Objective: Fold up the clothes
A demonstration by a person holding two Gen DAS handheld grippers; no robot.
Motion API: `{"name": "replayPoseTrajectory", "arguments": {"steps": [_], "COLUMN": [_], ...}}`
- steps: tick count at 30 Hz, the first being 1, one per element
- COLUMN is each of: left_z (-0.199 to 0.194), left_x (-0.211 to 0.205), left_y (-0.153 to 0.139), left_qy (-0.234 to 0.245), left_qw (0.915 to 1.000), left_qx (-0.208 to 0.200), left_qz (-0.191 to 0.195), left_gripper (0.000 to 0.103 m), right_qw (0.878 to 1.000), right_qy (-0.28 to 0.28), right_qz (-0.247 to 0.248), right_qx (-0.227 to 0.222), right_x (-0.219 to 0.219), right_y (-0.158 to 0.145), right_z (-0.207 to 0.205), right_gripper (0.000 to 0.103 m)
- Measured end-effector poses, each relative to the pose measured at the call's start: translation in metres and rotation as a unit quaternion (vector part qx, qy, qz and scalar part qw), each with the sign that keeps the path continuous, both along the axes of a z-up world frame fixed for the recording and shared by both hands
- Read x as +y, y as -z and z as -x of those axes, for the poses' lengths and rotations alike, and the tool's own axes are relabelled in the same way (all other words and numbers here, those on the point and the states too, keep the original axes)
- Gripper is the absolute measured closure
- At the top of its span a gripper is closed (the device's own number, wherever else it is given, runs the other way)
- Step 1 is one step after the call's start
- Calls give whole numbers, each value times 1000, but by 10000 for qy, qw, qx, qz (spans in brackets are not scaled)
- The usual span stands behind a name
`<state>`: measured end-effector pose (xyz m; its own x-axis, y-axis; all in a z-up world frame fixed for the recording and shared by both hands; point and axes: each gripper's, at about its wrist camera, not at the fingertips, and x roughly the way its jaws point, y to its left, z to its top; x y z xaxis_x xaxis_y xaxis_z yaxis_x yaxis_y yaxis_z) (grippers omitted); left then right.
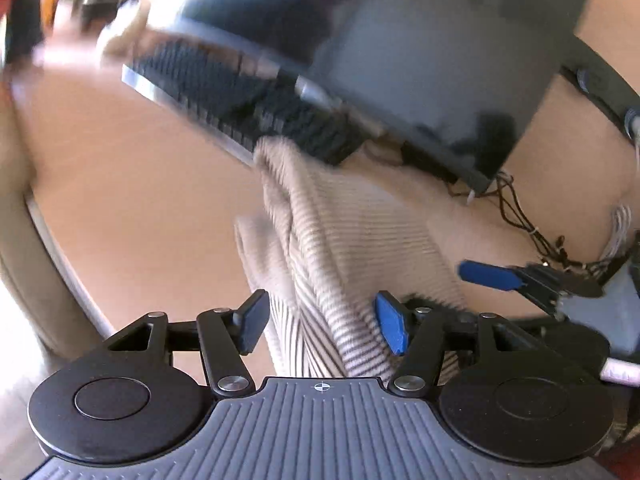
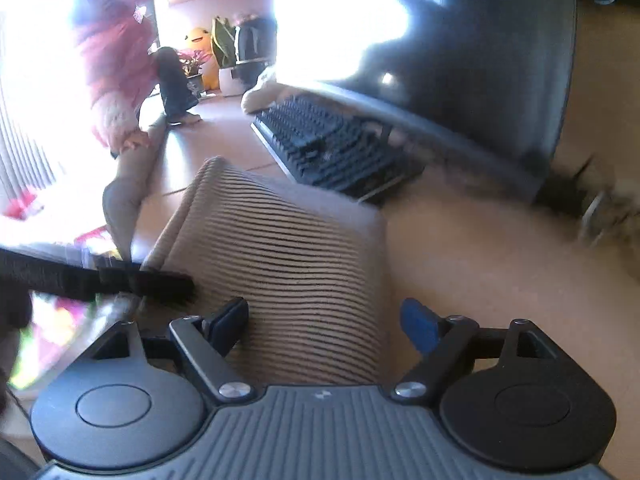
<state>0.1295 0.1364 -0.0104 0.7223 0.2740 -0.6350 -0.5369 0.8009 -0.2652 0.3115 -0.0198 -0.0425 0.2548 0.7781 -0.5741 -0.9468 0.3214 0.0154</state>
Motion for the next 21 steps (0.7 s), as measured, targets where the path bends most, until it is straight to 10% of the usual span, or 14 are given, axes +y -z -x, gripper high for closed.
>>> {"name": "replayPoseTrajectory", "arguments": {"steps": [4, 15, 21], "left_z": [-8, -59, -70], "left_x": [-1, 24, 35], "left_y": [-28, -12, 17], "left_qy": [116, 773, 770], "left_qw": [9980, 9969, 9969], "left_qx": [-211, -88, 106], "left_qz": [-587, -66, 148], "left_gripper": [42, 45, 49], "right_qw": [9983, 9983, 9954], "right_qy": [-297, -563, -7], "right_qz": [-362, 115, 108], "right_qx": [-334, -88, -954], "right_x": [-25, -3, -35], "right_y": [-14, 16, -5], "right_z": [32, 71, 87], "right_gripper": [48, 48, 32]}}
